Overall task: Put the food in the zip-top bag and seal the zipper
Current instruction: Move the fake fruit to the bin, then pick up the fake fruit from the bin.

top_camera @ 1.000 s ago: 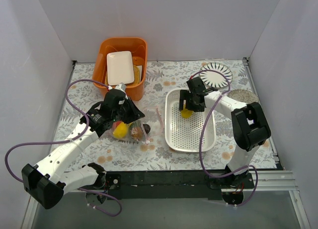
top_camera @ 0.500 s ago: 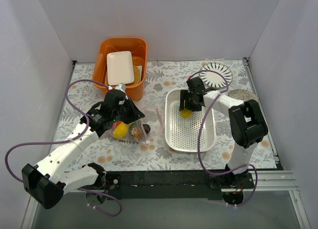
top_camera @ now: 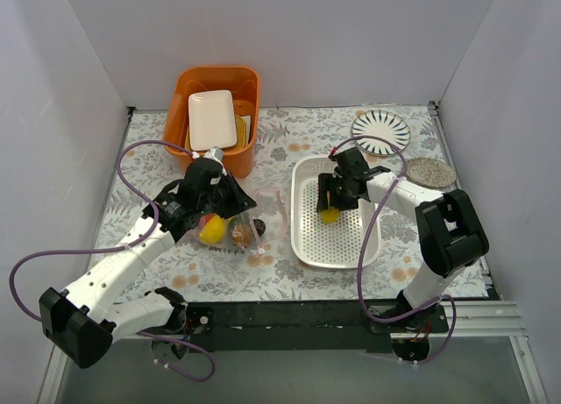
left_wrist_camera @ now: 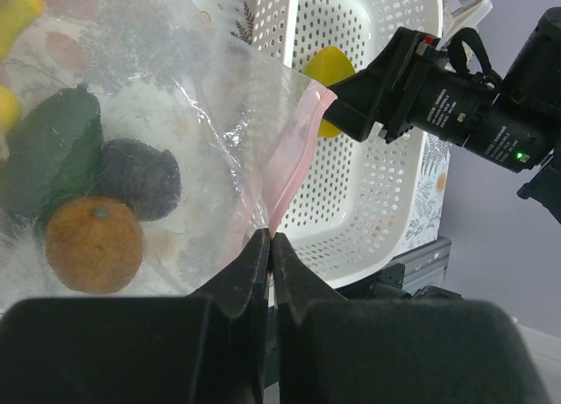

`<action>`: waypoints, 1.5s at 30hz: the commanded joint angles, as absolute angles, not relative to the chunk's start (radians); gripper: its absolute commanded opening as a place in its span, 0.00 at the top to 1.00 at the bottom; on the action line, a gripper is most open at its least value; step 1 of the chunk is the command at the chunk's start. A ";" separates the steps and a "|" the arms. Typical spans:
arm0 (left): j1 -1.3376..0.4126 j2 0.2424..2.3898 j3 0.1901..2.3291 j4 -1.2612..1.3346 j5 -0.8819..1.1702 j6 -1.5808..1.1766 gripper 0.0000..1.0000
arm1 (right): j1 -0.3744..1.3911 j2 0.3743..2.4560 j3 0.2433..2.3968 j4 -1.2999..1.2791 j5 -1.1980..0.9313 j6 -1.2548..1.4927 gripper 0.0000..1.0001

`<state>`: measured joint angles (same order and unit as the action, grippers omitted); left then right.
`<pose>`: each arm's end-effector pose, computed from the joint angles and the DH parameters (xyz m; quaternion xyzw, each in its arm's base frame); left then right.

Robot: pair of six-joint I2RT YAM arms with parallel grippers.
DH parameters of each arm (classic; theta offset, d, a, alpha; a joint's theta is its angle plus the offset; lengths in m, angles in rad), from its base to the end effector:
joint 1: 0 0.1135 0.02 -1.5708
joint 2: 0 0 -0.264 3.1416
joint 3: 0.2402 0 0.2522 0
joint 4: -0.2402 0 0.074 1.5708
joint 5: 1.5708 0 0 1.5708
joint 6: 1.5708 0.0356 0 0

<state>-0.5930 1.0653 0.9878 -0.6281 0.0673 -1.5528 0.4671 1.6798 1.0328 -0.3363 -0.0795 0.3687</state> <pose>0.1847 -0.1274 0.3143 -0.4064 0.8114 -0.3827 0.1733 0.3032 0.1561 0.1850 -0.0585 0.9547 0.1522 0.2490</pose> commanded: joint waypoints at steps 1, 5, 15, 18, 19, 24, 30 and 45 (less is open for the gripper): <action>-0.597 1.066 0.980 -0.607 0.080 -1.559 1.00 | 0.491 1.626 1.000 -0.362 -0.149 0.325 0.37; -0.597 1.074 0.986 -0.606 0.081 -1.555 1.00 | 0.505 1.602 0.976 -0.365 -0.146 0.328 0.28; -0.597 1.072 0.979 -0.601 0.089 -1.560 1.00 | 0.503 1.557 0.992 -0.384 -0.104 0.353 0.12; -0.597 1.072 0.980 -0.604 0.089 -1.559 1.00 | 0.503 1.560 0.997 -0.388 -0.100 0.353 0.12; -0.597 1.074 0.982 -0.604 0.087 -1.559 1.00 | 0.503 1.566 0.999 -0.391 -0.100 0.348 0.12; -0.597 1.078 0.983 -0.603 0.094 -1.560 1.00 | 0.505 1.566 0.988 -0.405 -0.101 0.350 0.14; -0.597 1.071 0.953 -0.588 0.084 -1.563 1.00 | 0.508 1.566 0.951 -0.393 -0.123 0.367 0.16; -0.597 1.085 0.969 -0.594 0.092 -1.559 1.00 | 0.509 1.477 0.897 -0.376 -0.126 0.416 0.54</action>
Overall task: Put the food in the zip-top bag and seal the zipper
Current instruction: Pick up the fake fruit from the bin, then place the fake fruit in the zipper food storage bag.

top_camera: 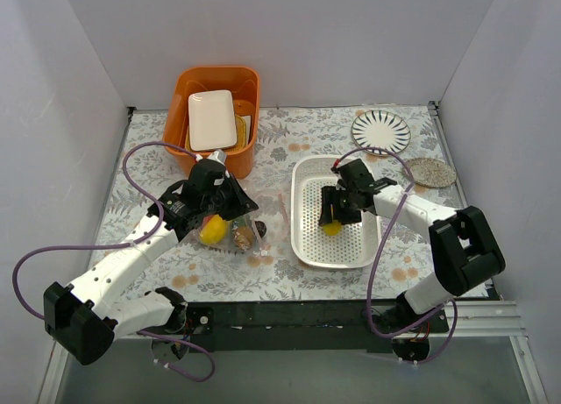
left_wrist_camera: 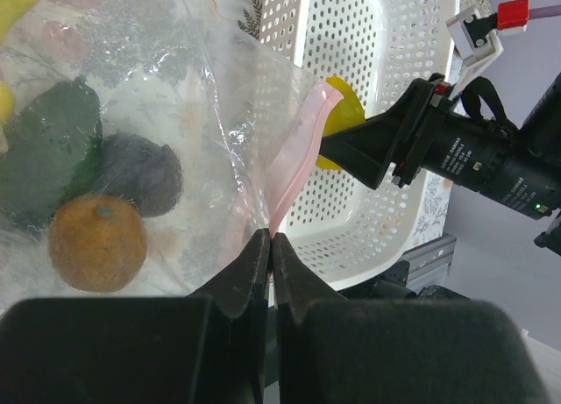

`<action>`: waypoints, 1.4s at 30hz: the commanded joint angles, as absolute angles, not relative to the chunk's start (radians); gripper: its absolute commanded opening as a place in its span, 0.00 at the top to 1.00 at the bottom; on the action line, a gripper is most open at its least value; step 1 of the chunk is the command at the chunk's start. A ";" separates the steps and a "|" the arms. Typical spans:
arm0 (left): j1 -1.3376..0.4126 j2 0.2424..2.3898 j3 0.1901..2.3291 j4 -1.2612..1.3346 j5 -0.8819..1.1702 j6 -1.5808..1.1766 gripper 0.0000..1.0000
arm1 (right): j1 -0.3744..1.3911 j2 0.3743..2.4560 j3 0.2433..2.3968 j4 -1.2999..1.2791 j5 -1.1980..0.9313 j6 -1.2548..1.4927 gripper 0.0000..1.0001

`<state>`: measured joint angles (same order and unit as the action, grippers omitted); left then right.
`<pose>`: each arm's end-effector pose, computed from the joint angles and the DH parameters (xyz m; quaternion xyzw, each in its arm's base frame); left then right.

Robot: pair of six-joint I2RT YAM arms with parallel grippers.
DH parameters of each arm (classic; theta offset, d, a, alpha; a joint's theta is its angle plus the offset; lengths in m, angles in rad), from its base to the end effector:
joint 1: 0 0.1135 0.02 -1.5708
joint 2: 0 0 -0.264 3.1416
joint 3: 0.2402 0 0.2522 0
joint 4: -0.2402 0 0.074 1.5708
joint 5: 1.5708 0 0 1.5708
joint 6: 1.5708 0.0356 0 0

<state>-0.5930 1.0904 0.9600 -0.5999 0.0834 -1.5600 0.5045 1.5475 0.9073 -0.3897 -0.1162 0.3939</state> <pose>0.1893 -0.1311 0.3022 -0.4090 0.8155 -0.3769 0.1599 0.2628 0.1498 0.1855 -0.0687 0.9597 0.1662 0.2160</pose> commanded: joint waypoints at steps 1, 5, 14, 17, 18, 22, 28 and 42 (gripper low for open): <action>-0.597 1.083 0.971 -0.597 0.092 -1.559 1.00 | 0.508 1.468 0.896 -0.377 -0.126 0.419 0.55; -0.597 1.074 0.970 -0.598 0.084 -1.562 1.00 | 0.508 1.422 0.899 -0.373 -0.146 0.446 0.56; -0.597 1.078 0.973 -0.592 0.090 -1.563 1.00 | 0.523 1.310 0.939 -0.377 -0.207 0.498 0.56; -0.597 1.083 0.976 -0.588 0.092 -1.563 1.00 | 0.545 1.275 0.956 -0.361 -0.241 0.522 0.55; -0.597 1.081 0.976 -0.588 0.094 -1.565 1.00 | 0.552 1.263 0.960 -0.357 -0.245 0.526 0.55; -0.597 1.074 0.966 -0.577 0.094 -1.571 1.00 | 0.630 1.233 0.962 -0.318 -0.249 0.589 0.54; -0.597 1.094 0.996 -0.577 0.090 -1.571 1.00 | 0.773 1.230 0.936 -0.206 -0.245 0.646 0.52; -0.597 1.071 0.997 -0.577 0.100 -1.572 1.00 | 0.868 1.445 1.040 -0.114 -0.256 0.624 0.52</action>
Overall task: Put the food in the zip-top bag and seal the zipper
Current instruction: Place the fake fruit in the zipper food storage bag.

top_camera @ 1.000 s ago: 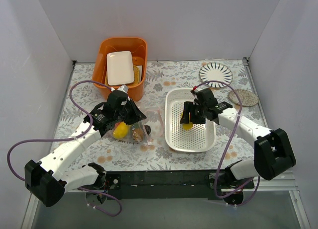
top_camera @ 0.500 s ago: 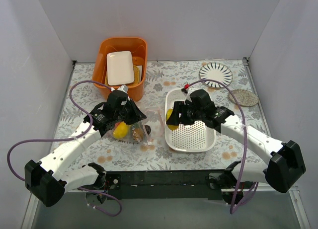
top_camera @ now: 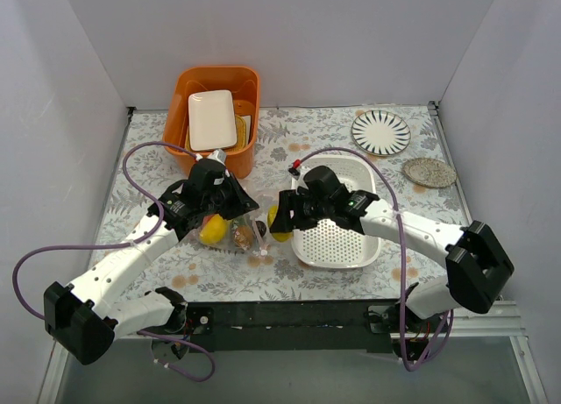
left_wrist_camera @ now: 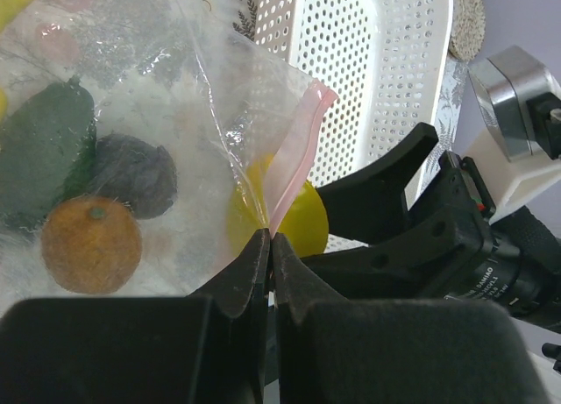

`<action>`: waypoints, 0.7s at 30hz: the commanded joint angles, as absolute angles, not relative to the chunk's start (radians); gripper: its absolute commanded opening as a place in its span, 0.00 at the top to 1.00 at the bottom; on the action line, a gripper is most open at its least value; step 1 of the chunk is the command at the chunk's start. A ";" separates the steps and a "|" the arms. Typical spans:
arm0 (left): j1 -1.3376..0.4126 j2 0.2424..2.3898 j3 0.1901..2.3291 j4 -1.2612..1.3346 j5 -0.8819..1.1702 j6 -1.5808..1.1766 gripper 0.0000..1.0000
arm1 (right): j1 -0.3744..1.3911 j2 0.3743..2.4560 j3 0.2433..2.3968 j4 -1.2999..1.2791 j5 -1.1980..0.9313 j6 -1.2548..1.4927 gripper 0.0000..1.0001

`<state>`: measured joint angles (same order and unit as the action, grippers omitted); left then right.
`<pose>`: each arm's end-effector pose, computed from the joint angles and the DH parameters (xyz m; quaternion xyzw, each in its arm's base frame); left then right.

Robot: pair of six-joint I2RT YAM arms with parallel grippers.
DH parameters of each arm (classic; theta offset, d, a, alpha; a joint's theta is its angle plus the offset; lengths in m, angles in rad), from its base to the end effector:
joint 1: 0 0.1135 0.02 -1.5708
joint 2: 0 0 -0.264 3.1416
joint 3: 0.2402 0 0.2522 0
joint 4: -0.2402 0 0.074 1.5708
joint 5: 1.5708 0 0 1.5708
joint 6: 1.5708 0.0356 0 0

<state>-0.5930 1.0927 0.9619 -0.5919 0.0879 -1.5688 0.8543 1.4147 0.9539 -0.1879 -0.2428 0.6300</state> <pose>0.1901 -0.1319 0.3030 -0.4109 0.8128 -0.3816 0.1581 0.1982 0.2406 0.2535 -0.1530 0.8774 0.3784 0.2522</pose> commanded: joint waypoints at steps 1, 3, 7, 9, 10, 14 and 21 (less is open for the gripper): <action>-0.597 1.071 0.994 -0.577 0.104 -1.575 1.00 | 0.868 1.457 1.048 -0.104 -0.256 0.623 0.52; -0.597 1.069 0.994 -0.571 0.120 -1.580 1.00 | 0.871 1.485 1.063 -0.089 -0.252 0.621 0.52; -0.597 1.062 0.991 -0.566 0.132 -1.586 1.00 | 0.873 1.526 1.069 -0.017 -0.230 0.640 0.50; -0.597 1.062 0.997 -0.572 0.129 -1.586 1.00 | 0.876 1.558 1.083 0.029 -0.221 0.644 0.49; -0.597 1.062 1.008 -0.575 0.129 -1.586 1.00 | 0.879 1.578 1.086 0.041 -0.197 0.646 0.48; -0.597 1.054 1.038 -0.587 0.143 -1.580 1.00 | 0.903 1.583 1.049 0.165 -0.088 0.664 0.44; -0.597 1.048 1.078 -0.617 0.115 -1.578 1.00 | 0.931 1.606 0.973 0.429 -0.005 0.707 0.41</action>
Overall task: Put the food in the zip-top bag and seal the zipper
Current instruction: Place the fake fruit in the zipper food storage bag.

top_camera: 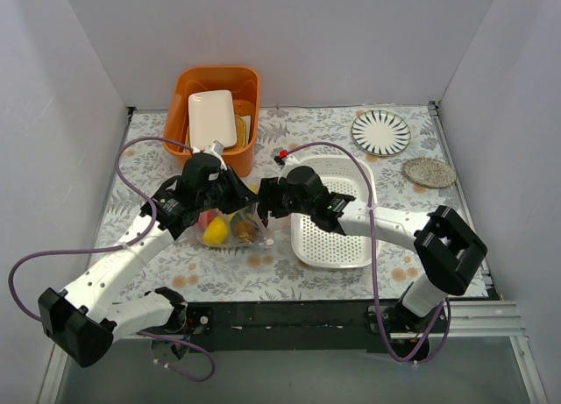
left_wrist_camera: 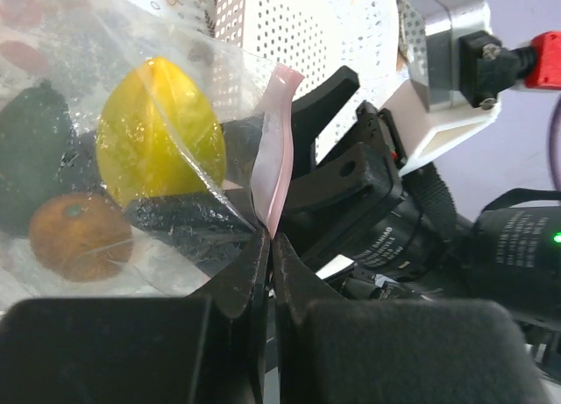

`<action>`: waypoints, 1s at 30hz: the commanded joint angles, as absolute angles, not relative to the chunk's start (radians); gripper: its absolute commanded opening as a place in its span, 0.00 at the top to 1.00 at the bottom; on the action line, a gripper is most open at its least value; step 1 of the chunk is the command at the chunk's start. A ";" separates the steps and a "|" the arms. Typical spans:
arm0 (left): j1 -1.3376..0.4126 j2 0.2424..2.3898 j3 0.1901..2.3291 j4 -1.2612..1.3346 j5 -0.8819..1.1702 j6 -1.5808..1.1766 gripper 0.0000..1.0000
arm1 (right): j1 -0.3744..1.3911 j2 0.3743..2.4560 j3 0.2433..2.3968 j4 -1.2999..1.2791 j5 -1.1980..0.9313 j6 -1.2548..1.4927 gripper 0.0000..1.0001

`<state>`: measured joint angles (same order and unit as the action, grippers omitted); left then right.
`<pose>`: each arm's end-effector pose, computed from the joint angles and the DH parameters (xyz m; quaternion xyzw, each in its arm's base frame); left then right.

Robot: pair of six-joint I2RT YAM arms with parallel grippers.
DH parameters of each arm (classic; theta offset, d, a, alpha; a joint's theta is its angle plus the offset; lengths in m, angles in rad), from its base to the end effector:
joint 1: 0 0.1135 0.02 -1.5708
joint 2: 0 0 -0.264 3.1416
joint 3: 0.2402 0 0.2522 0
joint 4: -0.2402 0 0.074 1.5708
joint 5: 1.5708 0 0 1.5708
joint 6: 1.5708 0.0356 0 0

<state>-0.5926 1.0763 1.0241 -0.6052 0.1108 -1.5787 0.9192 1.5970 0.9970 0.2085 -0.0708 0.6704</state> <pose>0.1878 -0.1312 0.3262 -0.4026 0.8010 -0.4127 0.1614 0.2189 0.2911 0.2468 -0.1226 0.8218 0.4172 0.3683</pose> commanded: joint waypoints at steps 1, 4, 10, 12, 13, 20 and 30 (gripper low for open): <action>-0.598 1.051 1.080 -0.617 0.114 -1.580 1.00 | 0.933 1.623 0.971 0.464 0.023 0.709 0.39; -0.597 1.052 1.074 -0.614 0.114 -1.578 1.00 | 0.936 1.667 0.988 0.494 0.008 0.718 0.28; -0.597 1.048 1.080 -0.624 0.092 -1.582 1.00 | 0.936 1.672 0.977 0.509 -0.038 0.724 0.05; -0.597 1.045 1.077 -0.629 0.081 -1.582 1.00 | 0.936 1.651 0.951 0.515 -0.038 0.706 0.02; -0.597 1.042 1.072 -0.629 0.078 -1.582 1.00 | 0.936 1.620 0.943 0.506 -0.020 0.701 0.02; -0.597 1.055 1.055 -0.621 0.072 -1.582 1.00 | 0.936 1.407 0.867 0.344 0.138 0.637 0.02; -0.597 1.058 1.035 -0.611 0.069 -1.582 1.00 | 0.910 1.244 0.878 -0.244 0.429 0.706 0.02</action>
<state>-0.5930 1.0718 1.0405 -0.6353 0.0612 -1.5787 0.9302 1.2568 0.8639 0.0666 0.2699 0.6624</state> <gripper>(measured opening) 0.013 0.981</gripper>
